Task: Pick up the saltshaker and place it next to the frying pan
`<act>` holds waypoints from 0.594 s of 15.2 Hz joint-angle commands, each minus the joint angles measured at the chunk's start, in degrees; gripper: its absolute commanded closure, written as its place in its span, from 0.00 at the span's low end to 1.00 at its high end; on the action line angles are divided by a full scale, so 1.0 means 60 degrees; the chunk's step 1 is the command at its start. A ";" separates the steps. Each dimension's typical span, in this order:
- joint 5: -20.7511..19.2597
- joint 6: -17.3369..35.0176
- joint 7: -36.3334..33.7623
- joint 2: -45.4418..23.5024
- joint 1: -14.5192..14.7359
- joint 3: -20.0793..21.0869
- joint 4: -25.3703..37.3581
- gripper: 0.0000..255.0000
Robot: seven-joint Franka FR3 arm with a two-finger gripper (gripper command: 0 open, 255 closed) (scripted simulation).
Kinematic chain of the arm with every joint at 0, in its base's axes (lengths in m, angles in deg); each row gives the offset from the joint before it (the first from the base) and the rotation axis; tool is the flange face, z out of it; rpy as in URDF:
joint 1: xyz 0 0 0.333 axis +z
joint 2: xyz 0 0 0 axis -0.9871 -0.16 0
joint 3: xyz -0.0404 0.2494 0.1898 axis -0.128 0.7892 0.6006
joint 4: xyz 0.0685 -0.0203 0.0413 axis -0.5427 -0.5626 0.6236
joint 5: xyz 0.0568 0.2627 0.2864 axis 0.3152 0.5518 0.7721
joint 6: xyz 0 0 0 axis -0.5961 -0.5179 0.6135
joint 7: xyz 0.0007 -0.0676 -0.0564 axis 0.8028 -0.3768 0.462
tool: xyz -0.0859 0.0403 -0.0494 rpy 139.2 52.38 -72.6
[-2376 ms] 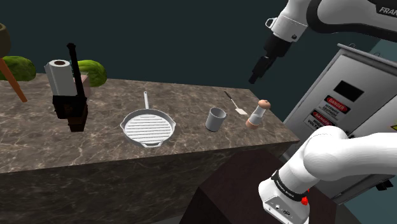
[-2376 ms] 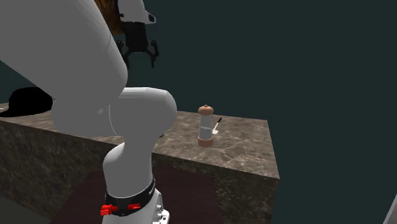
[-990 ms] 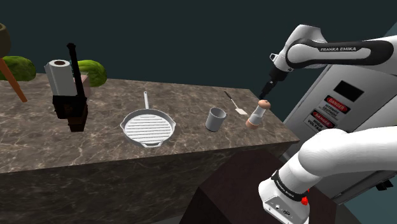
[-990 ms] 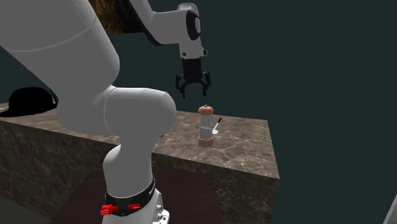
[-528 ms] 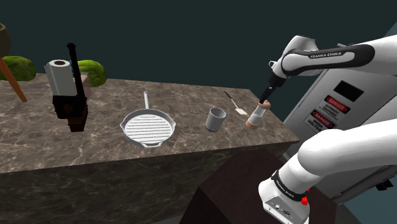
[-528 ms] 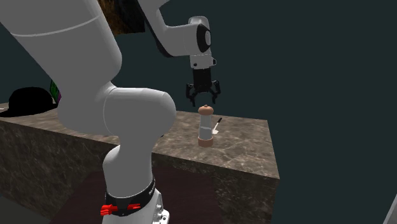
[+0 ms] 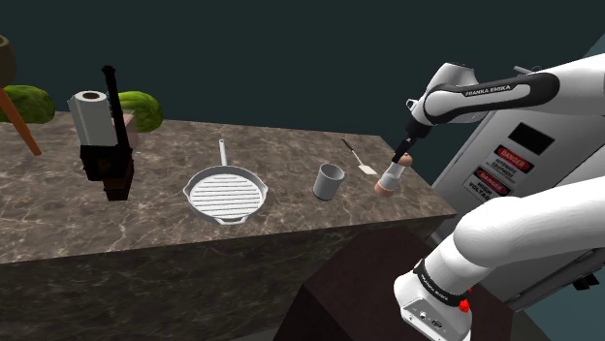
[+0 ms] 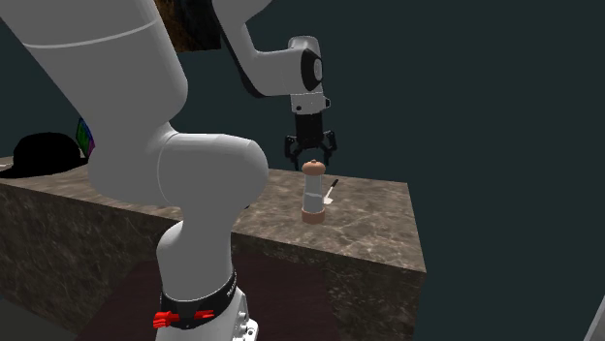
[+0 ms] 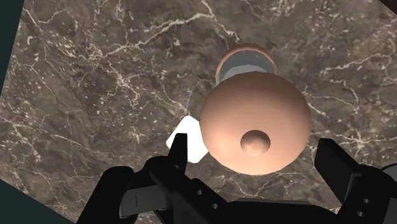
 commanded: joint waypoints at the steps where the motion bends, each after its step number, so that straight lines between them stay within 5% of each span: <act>1: 0.0000 0.0012 0.0001 -0.0010 0.0001 -0.0004 -0.0001 0.00; 3: 0.0000 0.0012 0.0001 -0.0010 0.0001 -0.0004 -0.0001 0.00; 4: 0.0000 0.0012 0.0001 -0.0010 0.0001 -0.0003 -0.0001 1.00; 9: 0.0000 0.0013 0.0002 -0.0011 0.0001 -0.0004 0.0000 1.00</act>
